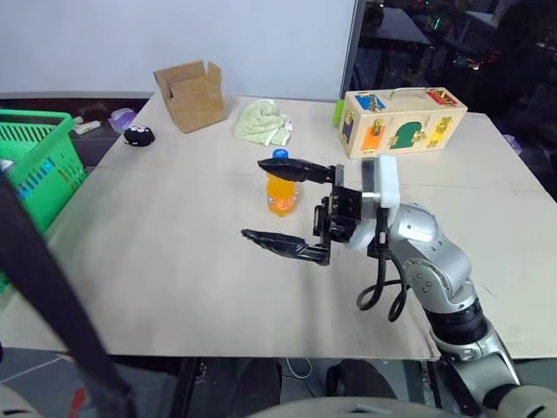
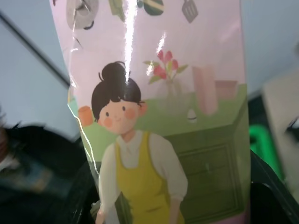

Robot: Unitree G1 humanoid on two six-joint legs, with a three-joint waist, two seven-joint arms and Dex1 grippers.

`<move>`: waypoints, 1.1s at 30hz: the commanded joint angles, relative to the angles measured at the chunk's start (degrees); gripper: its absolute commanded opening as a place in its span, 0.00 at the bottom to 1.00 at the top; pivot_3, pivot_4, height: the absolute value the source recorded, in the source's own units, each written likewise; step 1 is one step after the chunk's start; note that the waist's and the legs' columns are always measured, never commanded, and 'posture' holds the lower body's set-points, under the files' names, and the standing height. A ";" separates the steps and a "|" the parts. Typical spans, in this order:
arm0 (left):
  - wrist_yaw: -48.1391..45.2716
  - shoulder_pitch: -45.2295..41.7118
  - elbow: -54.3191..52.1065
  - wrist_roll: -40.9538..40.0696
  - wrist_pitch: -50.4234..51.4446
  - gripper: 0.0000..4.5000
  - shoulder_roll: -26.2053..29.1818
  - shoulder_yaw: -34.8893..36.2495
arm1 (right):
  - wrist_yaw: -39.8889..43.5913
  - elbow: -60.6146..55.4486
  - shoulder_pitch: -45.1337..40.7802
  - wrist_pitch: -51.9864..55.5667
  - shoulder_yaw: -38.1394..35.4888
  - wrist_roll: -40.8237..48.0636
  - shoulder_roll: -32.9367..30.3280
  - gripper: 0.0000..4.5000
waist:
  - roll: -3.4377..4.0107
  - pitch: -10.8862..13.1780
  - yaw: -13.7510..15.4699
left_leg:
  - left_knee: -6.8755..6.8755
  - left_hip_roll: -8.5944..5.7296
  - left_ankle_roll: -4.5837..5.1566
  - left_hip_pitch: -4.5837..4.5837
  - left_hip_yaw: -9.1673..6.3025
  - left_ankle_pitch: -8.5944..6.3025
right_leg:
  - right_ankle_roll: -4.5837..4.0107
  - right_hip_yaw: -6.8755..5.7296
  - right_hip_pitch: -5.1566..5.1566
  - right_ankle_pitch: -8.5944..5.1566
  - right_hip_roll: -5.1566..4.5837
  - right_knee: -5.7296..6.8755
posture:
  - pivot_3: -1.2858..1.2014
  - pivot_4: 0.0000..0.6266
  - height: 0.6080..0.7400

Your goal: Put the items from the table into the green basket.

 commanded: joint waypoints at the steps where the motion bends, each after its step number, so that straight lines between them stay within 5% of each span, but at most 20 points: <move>1: 2.81 4.32 3.42 -0.09 -2.60 0.55 3.54 2.77 | 3.02 2.86 -3.28 -0.57 0.62 0.53 0.51 1.00 | 0.04 -0.03 -0.17 | 0.00 0.01 0.00 0.01 0.01 0.00 | 0.00 0.01 0.00 0.00 0.00 0.00 | 0.59 0.00 1.00; 11: 3.49 12.80 5.64 -1.45 -4.46 0.55 3.70 5.49 | 10.33 12.21 -6.91 -5.45 1.55 -1.46 2.03 1.00 | -0.16 -0.18 1.57 | 0.01 0.03 -0.03 0.04 0.00 -0.01 | -0.06 -0.12 0.07 0.03 -0.04 -0.02 | 0.61 0.00 1.00; 25: 6.07 7.71 9.57 0.53 2.69 0.55 -0.52 3.28 | 7.75 12.21 -7.20 -6.31 -0.52 -2.39 4.07 1.00 | -0.10 -0.47 1.90 | 0.01 0.03 -0.09 0.05 -0.02 0.01 | -0.06 -0.16 0.08 0.04 -0.01 0.02 | 0.59 0.00 1.00; 31: 5.14 8.58 9.35 -0.30 4.18 0.98 -1.04 4.00 | 6.29 10.56 -6.16 -5.75 -0.55 -2.37 3.78 1.00 | -0.10 -0.47 1.19 | 0.00 0.04 -0.10 0.05 -0.01 0.00 | -0.07 -0.13 0.06 0.04 0.00 0.02 | 0.57 0.01 1.00; 33: 4.83 9.34 8.99 -1.18 4.28 0.99 -0.99 4.90 | 5.93 9.93 -5.66 -5.58 -0.44 -2.35 3.66 1.00 | -0.08 -0.48 1.12 | 0.00 0.05 -0.10 0.05 -0.01 0.00 | -0.07 -0.13 0.06 0.04 0.00 0.02 | 0.56 0.01 1.00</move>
